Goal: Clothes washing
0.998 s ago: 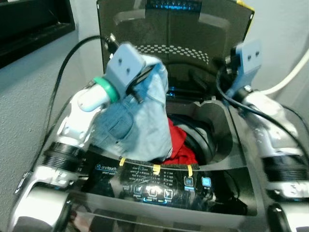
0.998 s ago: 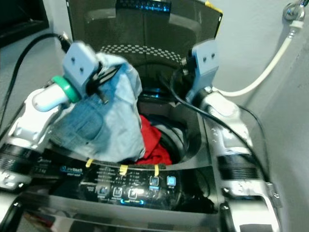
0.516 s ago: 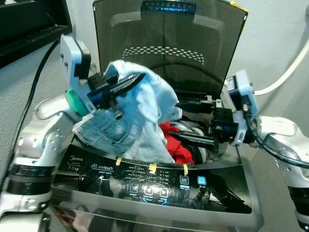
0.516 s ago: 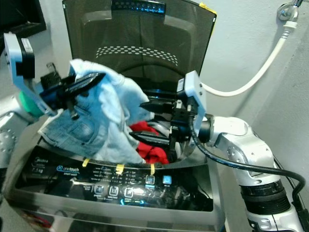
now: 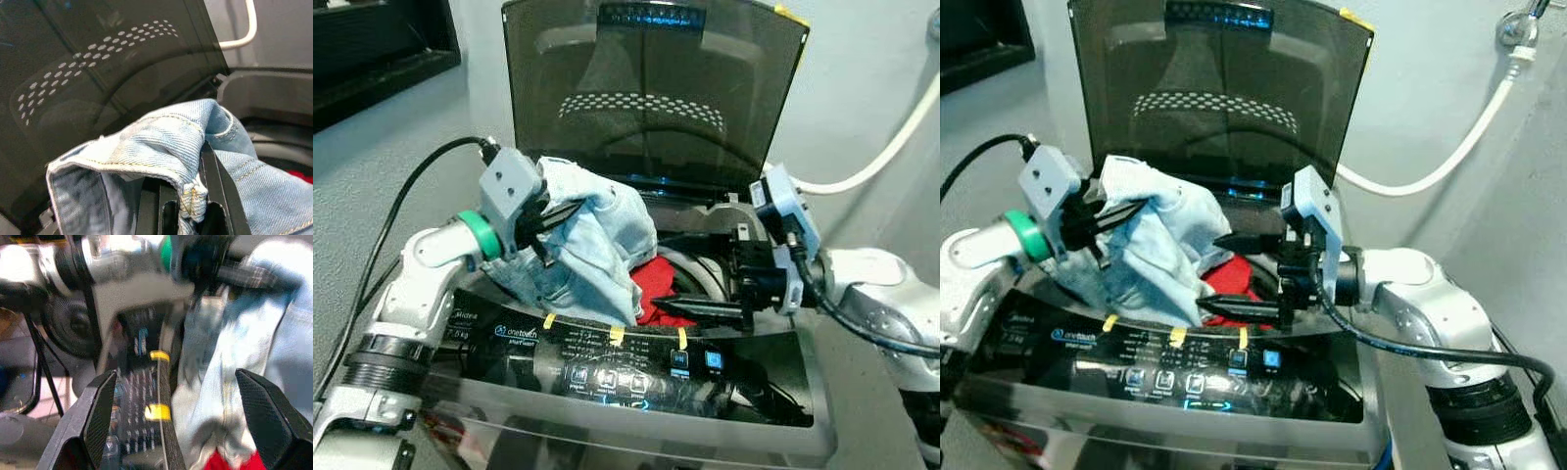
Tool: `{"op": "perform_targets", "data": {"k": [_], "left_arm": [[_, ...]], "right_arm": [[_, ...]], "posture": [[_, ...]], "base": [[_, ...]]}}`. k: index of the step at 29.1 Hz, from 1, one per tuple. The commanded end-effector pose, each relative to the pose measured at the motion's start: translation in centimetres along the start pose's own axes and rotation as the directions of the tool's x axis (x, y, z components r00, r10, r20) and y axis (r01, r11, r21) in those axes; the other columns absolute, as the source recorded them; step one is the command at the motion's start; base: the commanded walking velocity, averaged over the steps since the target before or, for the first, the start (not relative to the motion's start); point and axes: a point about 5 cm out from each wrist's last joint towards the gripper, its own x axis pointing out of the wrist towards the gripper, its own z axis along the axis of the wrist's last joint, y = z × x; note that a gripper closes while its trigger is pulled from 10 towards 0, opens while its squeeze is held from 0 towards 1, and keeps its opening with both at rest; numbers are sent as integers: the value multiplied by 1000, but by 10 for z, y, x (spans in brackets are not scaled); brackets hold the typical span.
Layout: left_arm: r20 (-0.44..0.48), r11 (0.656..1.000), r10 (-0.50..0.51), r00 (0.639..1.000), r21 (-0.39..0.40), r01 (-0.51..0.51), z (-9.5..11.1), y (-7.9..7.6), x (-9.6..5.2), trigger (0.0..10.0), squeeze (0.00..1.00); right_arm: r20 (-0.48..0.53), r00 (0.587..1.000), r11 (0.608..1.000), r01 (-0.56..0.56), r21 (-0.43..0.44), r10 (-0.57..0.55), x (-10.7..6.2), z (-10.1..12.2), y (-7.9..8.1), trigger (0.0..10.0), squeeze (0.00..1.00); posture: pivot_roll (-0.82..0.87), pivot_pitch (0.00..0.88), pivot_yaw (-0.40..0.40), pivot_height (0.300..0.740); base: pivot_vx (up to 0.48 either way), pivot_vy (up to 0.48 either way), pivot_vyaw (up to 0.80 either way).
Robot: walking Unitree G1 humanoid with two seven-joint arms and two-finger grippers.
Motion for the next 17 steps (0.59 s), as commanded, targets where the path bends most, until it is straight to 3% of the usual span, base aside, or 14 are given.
{"op": "perform_targets", "data": {"k": [1, 3, 4, 12, 15, 17], "left_arm": [[3, 998, -64, 998, -6, 64, -1, -4, 5, 10000, 267], [3, 996, -88, 996, -13, 88, -1, -6, 7, 10000, 267], [-3, 992, -121, 993, -28, 121, -2, -8, 7, 10000, 1000], [34, 984, -159, 987, -71, 161, 2, -10, 4, 10000, 1000], [111, 988, -120, 986, -85, 130, 12, -3, 5, 10000, 1000], [111, 988, -120, 986, -85, 130, 12, -3, 5, 10000, 1000]], "right_arm": [[-90, 996, 1000, 26, 13, -25, 2, -9, -1, 10000, 0], [-109, 993, 999, 34, 14, -32, 3, -12, -2, 10000, 0], [-120, 992, 999, 35, 12, -33, 4, -15, -1, 10000, 0], [-145, 984, 995, 102, -1, -101, 9, -18, -8, 10000, 0], [-126, 963, 971, 237, -21, -237, 11, -14, -26, 10000, 0], [-126, 963, 971, 237, -21, -237, 11, -14, -26, 10000, 0]], "posture": [[78, 60, -7, 740], [78, 60, -7, 740], [79, 61, -7, 740], [86, 76, -20, 740], [88, 82, -22, 740], [88, 82, -22, 740]], "base": [[0, 0, 0], [0, 0, 0], [0, 0, 0], [0, 0, 0], [0, 0, 0], [0, 0, 0]]}}
